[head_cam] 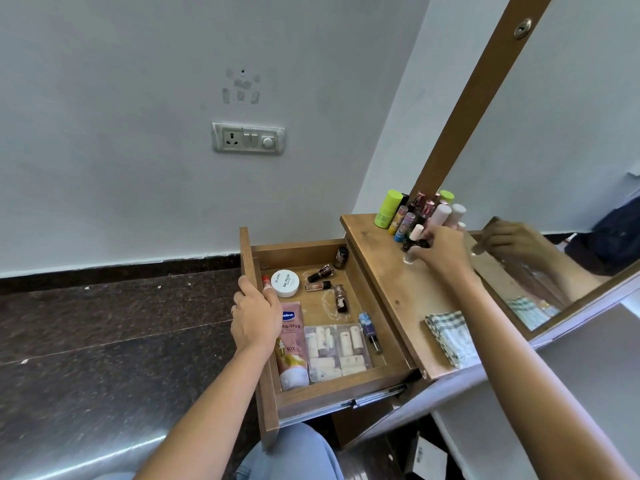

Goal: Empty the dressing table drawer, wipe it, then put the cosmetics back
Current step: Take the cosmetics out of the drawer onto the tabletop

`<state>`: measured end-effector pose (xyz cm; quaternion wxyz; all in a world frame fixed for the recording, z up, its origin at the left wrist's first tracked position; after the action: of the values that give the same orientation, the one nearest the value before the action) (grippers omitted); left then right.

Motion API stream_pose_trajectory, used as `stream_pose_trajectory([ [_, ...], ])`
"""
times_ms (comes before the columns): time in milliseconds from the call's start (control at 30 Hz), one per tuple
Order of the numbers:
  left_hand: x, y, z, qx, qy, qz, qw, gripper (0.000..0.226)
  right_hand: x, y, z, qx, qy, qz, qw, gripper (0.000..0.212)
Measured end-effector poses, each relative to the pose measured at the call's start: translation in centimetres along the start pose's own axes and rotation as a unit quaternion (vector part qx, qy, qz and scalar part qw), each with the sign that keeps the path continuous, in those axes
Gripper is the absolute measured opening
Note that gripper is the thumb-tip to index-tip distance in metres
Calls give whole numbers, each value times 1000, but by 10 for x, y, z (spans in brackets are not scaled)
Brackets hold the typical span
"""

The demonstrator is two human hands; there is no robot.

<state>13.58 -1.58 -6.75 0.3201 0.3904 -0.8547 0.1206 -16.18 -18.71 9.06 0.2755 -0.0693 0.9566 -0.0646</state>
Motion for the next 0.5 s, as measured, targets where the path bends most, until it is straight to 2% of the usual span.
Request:
stream_pose_trajectory([
  [200,1,1,-1,1,-3,0,1000,54,44,-21,-3,72,20,56,996,11],
  [500,0,-1,0,1,-1,-1,1000,54,47,-29,-5,115,33,67,991,26],
])
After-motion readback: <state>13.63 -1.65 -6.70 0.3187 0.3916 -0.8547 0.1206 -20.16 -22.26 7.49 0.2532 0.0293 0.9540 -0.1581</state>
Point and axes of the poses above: each hand's wrist, its own y-axis away from the middle knuckle, its own z-axis out of the palm, x = y × z, the point moved 8 cm from there along -y, towards the middle knuckle, and after that the axes turned 7 degrees about -y, right-handed, at the moved point
